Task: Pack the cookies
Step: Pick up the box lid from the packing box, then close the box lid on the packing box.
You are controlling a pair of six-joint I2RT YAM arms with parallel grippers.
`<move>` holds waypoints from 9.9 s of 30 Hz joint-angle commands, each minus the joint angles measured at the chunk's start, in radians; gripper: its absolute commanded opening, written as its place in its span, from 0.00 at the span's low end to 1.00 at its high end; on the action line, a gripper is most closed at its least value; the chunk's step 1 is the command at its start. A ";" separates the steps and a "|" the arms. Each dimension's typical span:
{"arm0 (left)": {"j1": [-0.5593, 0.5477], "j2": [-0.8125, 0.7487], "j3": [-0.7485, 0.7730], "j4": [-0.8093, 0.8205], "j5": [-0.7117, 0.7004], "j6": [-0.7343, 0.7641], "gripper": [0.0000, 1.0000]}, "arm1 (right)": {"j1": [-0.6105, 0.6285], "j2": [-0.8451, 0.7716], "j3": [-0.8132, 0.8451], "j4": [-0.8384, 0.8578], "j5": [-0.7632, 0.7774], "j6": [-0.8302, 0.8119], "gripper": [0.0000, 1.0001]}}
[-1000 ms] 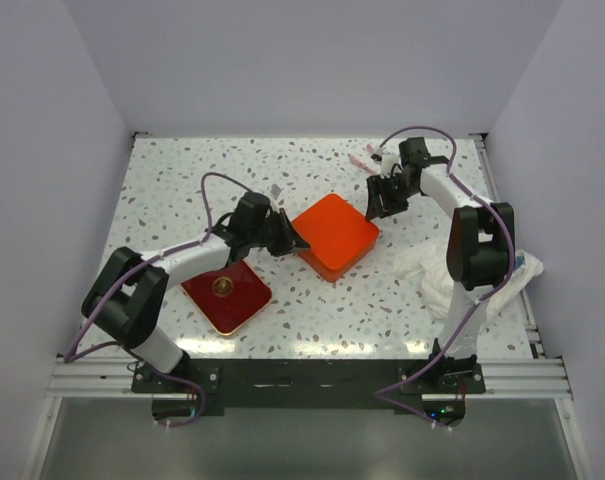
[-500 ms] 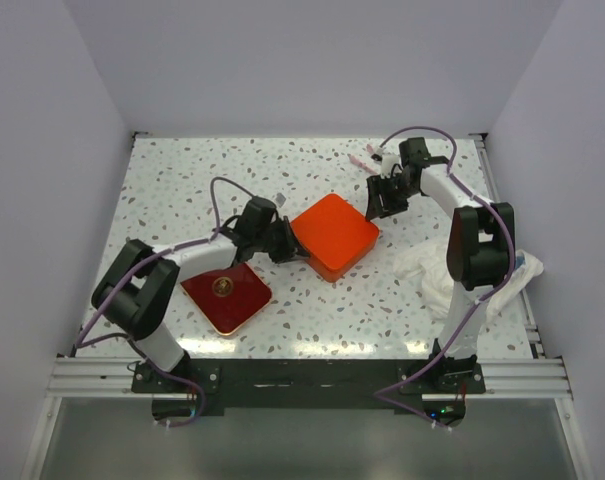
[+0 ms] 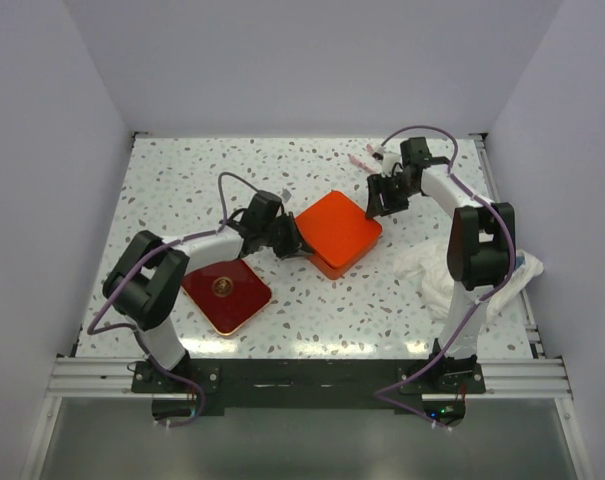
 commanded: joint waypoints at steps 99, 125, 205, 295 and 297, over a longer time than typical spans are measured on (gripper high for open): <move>0.014 -0.089 -0.186 0.209 -0.063 -0.093 0.52 | -0.140 0.148 0.120 -0.208 -0.622 -0.017 0.36; 0.023 -0.046 -0.104 0.156 -0.052 -0.027 0.49 | -0.143 0.145 0.121 -0.234 -0.761 0.023 0.27; 0.229 -0.505 -0.319 0.099 -0.086 0.038 0.56 | -0.109 0.228 0.273 -0.561 -0.842 -0.195 0.00; 0.034 -0.026 -0.026 0.078 -0.066 0.045 0.24 | -0.187 0.341 0.313 -0.655 -0.842 -0.298 0.06; 0.034 -0.027 -0.025 0.067 -0.070 0.055 0.23 | -0.187 0.343 0.311 -0.655 -0.843 -0.298 0.06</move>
